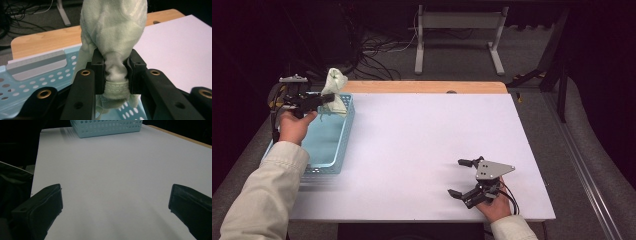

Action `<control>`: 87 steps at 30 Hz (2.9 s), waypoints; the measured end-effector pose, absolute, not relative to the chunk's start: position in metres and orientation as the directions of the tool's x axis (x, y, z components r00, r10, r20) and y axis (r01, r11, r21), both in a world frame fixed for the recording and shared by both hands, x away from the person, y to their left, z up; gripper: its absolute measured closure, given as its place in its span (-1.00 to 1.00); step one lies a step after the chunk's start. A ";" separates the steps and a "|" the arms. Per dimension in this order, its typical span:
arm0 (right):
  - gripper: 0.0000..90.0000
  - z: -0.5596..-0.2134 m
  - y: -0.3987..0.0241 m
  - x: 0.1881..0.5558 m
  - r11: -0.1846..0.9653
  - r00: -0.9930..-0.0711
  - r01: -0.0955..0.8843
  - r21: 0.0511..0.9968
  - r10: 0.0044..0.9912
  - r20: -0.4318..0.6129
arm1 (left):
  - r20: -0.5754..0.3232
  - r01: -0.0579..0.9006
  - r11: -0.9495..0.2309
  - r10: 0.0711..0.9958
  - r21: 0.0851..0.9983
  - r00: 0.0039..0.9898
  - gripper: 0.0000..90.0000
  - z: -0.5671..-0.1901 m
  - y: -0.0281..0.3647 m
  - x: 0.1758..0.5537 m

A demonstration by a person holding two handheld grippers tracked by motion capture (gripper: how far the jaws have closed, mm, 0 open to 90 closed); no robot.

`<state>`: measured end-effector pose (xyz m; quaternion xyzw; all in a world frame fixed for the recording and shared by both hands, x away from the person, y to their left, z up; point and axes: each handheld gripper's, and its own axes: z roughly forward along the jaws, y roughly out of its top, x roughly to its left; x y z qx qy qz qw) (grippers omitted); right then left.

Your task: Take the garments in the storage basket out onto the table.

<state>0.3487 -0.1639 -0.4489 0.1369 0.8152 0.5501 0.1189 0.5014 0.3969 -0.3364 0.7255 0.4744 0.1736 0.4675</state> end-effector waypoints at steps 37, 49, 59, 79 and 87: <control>-1.00 -0.449 -0.164 0.348 0.356 -0.934 0.090 0.930 0.354 -0.045 | -0.180 0.352 -0.126 0.675 0.927 0.715 0.61 -0.293 0.322 0.467; -1.00 -0.449 -0.164 0.348 0.355 -0.935 0.086 0.931 0.351 -0.047 | -0.180 0.332 -0.144 0.609 0.932 0.772 0.61 -0.303 0.281 0.458; -1.00 -0.449 -0.164 0.348 0.355 -0.935 0.086 0.931 0.352 -0.048 | -0.212 0.343 -0.139 0.559 0.929 0.801 0.61 -0.328 0.249 0.452; -1.00 -0.449 -0.164 0.348 0.356 -0.935 0.084 0.931 0.350 -0.050 | -0.256 0.366 -0.153 0.475 0.918 0.842 0.61 -0.367 0.198 0.448; -1.00 -0.449 -0.164 0.348 0.356 -0.936 0.086 0.931 0.350 -0.047 | -0.270 0.381 -0.172 0.453 0.908 0.849 0.60 -0.382 0.182 0.446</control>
